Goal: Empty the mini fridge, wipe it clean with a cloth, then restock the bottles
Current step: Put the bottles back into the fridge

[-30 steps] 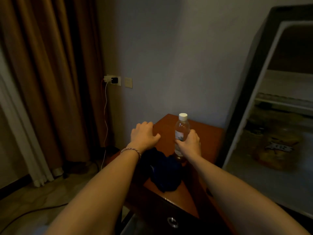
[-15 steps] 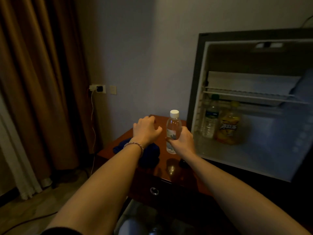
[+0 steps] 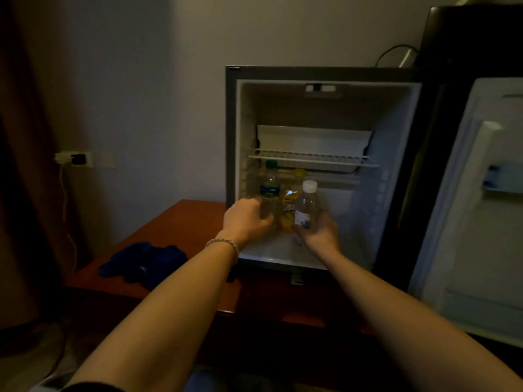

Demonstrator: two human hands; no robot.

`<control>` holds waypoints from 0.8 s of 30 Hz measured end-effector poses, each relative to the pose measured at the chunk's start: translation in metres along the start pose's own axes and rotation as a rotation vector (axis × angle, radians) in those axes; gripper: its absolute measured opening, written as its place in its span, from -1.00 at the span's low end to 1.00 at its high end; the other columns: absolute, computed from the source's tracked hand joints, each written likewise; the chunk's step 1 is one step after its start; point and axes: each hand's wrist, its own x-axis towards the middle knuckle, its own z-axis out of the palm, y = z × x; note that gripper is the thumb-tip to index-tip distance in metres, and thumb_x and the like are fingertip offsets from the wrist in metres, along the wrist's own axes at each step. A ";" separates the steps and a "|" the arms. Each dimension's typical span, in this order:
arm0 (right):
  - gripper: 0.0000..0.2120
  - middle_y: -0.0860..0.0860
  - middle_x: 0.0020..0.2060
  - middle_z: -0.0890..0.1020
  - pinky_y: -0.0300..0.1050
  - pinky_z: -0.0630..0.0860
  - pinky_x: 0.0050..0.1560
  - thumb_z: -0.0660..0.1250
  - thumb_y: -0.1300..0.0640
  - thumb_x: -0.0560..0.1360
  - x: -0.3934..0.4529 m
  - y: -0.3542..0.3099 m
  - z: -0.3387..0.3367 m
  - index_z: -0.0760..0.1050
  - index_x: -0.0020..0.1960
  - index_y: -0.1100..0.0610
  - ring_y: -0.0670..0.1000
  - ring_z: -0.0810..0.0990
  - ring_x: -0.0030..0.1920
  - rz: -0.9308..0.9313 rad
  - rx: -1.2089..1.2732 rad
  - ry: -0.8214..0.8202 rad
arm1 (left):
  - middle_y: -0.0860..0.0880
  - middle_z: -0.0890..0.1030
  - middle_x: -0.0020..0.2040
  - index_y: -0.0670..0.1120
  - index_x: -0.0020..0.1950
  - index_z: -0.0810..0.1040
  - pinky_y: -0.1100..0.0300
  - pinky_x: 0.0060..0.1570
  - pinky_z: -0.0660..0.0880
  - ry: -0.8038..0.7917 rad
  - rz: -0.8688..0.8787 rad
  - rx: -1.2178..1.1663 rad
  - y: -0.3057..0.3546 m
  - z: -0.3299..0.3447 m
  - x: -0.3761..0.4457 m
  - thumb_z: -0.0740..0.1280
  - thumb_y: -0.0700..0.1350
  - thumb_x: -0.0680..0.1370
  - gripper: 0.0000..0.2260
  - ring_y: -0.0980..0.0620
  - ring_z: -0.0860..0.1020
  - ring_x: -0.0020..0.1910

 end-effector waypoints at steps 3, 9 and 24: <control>-0.46 0.10 0.14 0.58 -0.21 0.35 -0.12 0.48 0.05 0.46 0.015 0.016 -0.016 0.40 0.38 0.09 0.13 0.60 0.12 -0.032 -0.125 0.033 | -0.05 0.61 0.02 0.03 0.02 0.51 -0.02 0.02 0.58 -0.054 0.012 -0.017 0.018 0.021 0.015 0.33 0.13 0.55 -0.80 -0.09 0.59 -0.04; -0.50 0.08 0.02 0.60 -0.26 0.38 -0.20 0.53 0.04 0.39 0.036 0.047 -0.034 0.48 0.24 0.20 0.06 0.62 0.00 0.025 -0.100 0.038 | -0.06 0.63 0.13 0.02 0.20 0.56 -0.06 0.12 0.57 -0.109 -0.023 -0.059 0.041 0.054 0.046 0.35 0.10 0.57 -0.74 -0.11 0.61 0.06; -0.62 0.13 0.12 0.61 -0.19 0.34 -0.09 0.43 0.10 0.44 0.093 0.082 -0.018 0.49 0.22 0.15 0.18 0.57 0.14 0.089 -0.156 0.125 | -0.04 0.62 -0.06 -0.06 0.03 0.58 0.04 -0.02 0.59 -0.133 0.029 -0.011 0.028 0.105 0.093 0.33 0.09 0.58 -0.77 -0.02 0.61 -0.08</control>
